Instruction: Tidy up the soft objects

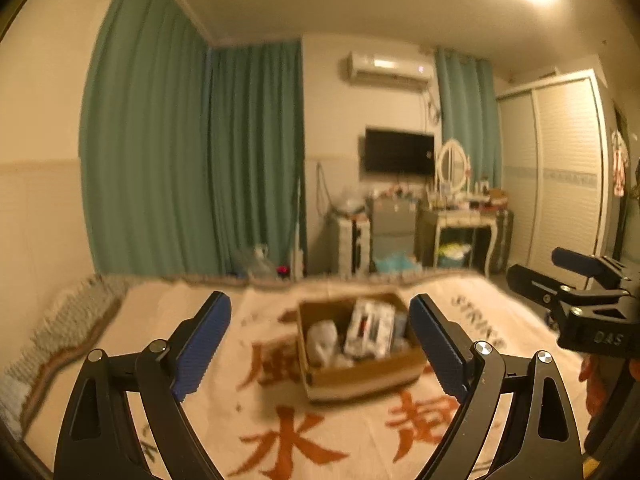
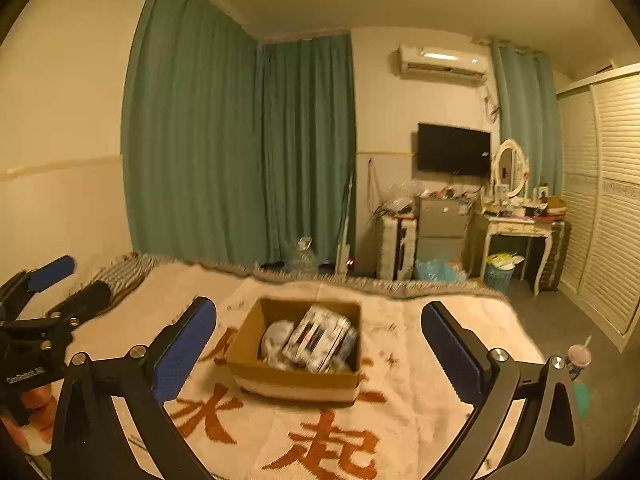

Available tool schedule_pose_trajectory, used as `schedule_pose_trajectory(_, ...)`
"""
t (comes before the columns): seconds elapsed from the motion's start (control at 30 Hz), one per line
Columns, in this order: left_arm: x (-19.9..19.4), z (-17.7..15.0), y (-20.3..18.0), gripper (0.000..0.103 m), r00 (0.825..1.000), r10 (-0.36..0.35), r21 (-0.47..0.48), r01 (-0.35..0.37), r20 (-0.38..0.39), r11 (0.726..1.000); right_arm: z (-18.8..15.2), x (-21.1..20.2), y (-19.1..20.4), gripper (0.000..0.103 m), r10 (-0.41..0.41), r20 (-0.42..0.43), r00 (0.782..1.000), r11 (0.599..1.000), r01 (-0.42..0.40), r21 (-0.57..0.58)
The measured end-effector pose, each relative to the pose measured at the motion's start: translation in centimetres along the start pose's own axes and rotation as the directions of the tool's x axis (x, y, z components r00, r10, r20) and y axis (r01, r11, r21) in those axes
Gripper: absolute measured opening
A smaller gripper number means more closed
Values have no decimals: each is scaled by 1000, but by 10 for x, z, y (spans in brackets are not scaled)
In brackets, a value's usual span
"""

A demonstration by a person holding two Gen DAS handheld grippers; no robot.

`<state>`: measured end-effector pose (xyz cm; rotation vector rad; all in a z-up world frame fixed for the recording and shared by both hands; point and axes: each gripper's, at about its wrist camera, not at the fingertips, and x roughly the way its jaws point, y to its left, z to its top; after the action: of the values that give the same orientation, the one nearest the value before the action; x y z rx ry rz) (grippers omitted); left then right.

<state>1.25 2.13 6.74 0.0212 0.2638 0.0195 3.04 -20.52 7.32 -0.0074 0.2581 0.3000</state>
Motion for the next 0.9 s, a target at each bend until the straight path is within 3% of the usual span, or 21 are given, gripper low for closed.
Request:
schedule_pose_trajectory(0.27, 33, -41, 3, 92, 992, -5, -17, 3, -123, 1000, -51, 50, -2, 103, -8, -121, 993, 1000, 8, 5)
schedule_pose_trajectory(0.47, 32, -51, 5, 92, 992, -16, -13, 14, -125, 1000, -65, 61, -6, 103, 7, -176, 984, 1000, -1, 31)
schedule_pose_trajectory(0.9, 30, -51, 9, 92, 992, -35, -18, 33, -123, 999, -67, 63, 0, 103, 3, -178, 984, 1000, 3, 30)
